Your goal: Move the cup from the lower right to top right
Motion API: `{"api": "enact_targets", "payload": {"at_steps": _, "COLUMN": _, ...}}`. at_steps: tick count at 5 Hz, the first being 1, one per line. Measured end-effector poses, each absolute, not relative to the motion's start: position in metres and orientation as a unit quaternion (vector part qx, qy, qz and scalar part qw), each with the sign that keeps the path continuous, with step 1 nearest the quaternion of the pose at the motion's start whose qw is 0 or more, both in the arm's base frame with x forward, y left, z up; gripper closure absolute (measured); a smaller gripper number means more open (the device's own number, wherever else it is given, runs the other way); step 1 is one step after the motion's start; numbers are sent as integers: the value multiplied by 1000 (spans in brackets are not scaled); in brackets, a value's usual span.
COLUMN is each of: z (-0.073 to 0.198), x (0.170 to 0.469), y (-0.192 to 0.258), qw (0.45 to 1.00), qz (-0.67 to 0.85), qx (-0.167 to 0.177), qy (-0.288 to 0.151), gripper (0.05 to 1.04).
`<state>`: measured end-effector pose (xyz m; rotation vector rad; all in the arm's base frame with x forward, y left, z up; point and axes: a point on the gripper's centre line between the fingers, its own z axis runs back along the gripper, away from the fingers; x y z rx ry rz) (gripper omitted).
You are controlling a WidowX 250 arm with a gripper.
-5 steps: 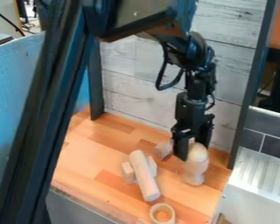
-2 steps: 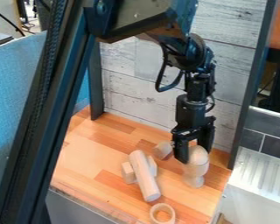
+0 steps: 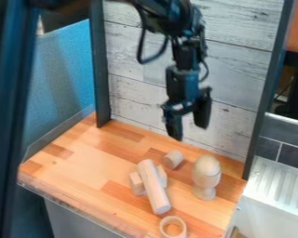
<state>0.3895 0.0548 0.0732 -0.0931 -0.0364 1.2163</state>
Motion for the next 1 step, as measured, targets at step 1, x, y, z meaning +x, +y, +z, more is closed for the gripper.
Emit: {"api": "enact_targets", "payload": {"at_steps": 1, "z": 90, "x": 381, "y": 71, "qw": 816, "qz": 571, "qx": -30, "qy": -83, "gripper": 83}}
